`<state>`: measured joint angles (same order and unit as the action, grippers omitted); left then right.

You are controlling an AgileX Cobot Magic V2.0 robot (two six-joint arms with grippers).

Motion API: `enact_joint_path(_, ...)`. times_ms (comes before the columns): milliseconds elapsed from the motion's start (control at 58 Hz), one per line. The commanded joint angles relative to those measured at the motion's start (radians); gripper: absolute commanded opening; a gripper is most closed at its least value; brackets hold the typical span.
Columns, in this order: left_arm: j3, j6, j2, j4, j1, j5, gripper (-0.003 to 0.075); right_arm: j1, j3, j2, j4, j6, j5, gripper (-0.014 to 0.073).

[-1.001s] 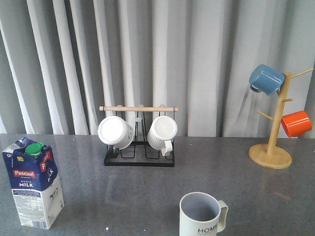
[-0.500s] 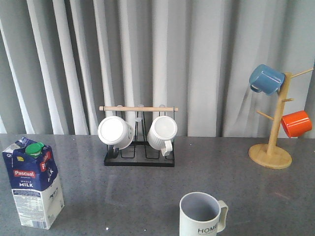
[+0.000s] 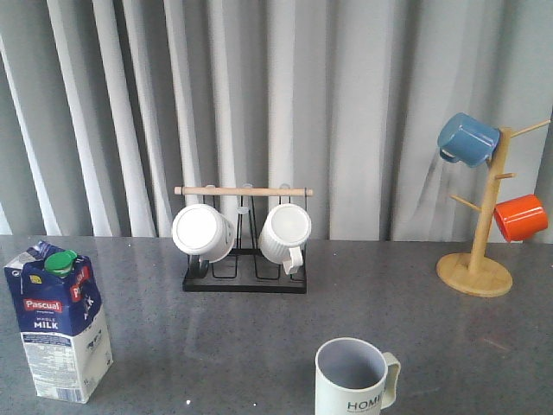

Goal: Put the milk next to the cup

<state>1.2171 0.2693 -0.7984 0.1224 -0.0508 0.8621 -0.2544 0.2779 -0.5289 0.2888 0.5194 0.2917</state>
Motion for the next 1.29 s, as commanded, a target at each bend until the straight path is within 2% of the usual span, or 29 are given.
enact_joint_path(0,0.031,-0.021,-0.004,0.051,0.003,-0.084,0.0554,0.004,0.027,-0.001,0.006,-0.002,-0.072,-0.0004)
enact_joint_path(207,0.038,-0.049,-0.029,0.108,0.003,-0.069,0.0564,0.004,0.027,-0.001,0.006,-0.002,-0.074,-0.0004)
enact_joint_path(466,0.233,-0.051,-0.213,0.181,0.003,0.155,0.0564,0.004,0.027,-0.001,0.008,-0.002,-0.078,-0.0004)
enact_joint_path(587,0.361,-0.052,-0.295,0.179,0.003,0.138,0.0561,0.004,0.027,-0.001,0.022,-0.002,-0.079,-0.0004)
enact_joint_path(707,0.42,-0.052,-0.326,0.179,0.003,0.096,0.0557,0.004,0.027,-0.001,0.022,-0.002,-0.08,-0.0004)
enact_joint_path(811,0.422,-0.054,-0.327,0.183,0.003,0.044,0.0554,0.004,0.027,-0.001,0.022,-0.002,-0.081,-0.0004)
enact_joint_path(966,0.422,-0.08,-0.326,0.233,0.003,0.062,0.0556,0.004,0.027,-0.001,0.022,-0.002,-0.09,-0.0004)
enact_joint_path(1277,0.422,-0.078,-0.326,0.233,0.003,0.111,0.058,0.004,0.027,-0.001,0.022,-0.002,-0.096,-0.0004)
